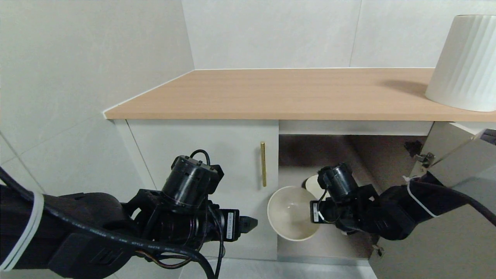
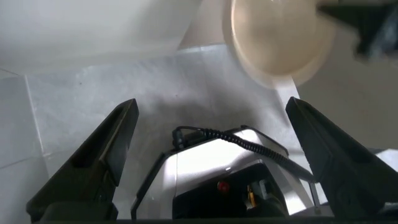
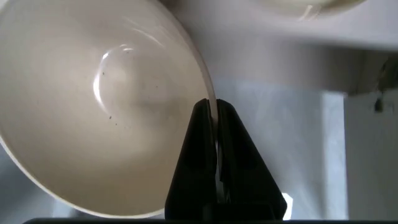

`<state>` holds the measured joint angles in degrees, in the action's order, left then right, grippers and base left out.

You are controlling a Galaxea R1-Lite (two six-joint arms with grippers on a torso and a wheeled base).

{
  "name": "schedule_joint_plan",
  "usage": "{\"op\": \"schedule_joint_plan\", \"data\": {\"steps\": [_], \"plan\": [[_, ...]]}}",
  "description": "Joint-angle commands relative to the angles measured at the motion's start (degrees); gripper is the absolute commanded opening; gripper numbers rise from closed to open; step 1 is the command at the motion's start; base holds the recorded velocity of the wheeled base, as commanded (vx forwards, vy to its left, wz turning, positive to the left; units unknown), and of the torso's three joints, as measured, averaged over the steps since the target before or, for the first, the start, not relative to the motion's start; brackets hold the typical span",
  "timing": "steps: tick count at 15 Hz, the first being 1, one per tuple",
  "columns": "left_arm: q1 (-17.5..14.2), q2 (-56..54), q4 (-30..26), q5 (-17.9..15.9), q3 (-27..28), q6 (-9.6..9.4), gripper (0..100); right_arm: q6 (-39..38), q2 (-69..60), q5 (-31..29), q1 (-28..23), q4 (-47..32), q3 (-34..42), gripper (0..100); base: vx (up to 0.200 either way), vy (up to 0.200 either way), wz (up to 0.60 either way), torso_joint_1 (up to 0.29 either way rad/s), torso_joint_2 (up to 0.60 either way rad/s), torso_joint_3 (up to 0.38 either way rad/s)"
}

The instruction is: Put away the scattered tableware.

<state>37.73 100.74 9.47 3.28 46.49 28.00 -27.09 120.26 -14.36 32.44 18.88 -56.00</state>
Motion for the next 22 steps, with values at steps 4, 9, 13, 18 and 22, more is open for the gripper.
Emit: {"op": "schedule_joint_plan", "data": {"steps": [4,9,13,18,22], "plan": [[-0.11,-0.2,0.02,0.15,0.0,0.04,100,-4.9,4.11,-1.2,-8.97,8.45,-2.36,0,0.0,0.0,0.0,0.0,0.0,0.0],[-0.2,-0.11,0.02,0.06,0.18,0.12,100,-8.24,8.32,-3.39,-12.84,8.45,-8.86,0,0.0,0.0,0.0,0.0,0.0,0.0],[-0.29,-0.11,0.02,0.06,0.18,0.21,100,-8.68,11.4,-3.48,-14.95,8.27,-11.67,0,0.0,0.0,0.0,0.0,0.0,0.0],[-0.29,-0.02,0.02,0.06,0.26,0.83,100,-8.6,14.56,-4.54,-16.36,8.19,-14.05,0,0.0,0.0,0.0,0.0,0.0,0.0],[-0.38,-0.02,0.02,0.06,0.26,0.83,100,-8.6,15.62,-5.5,-16.44,8.19,-14.84,0,0.0,0.0,0.0,0.0,0.0,0.0]]}}
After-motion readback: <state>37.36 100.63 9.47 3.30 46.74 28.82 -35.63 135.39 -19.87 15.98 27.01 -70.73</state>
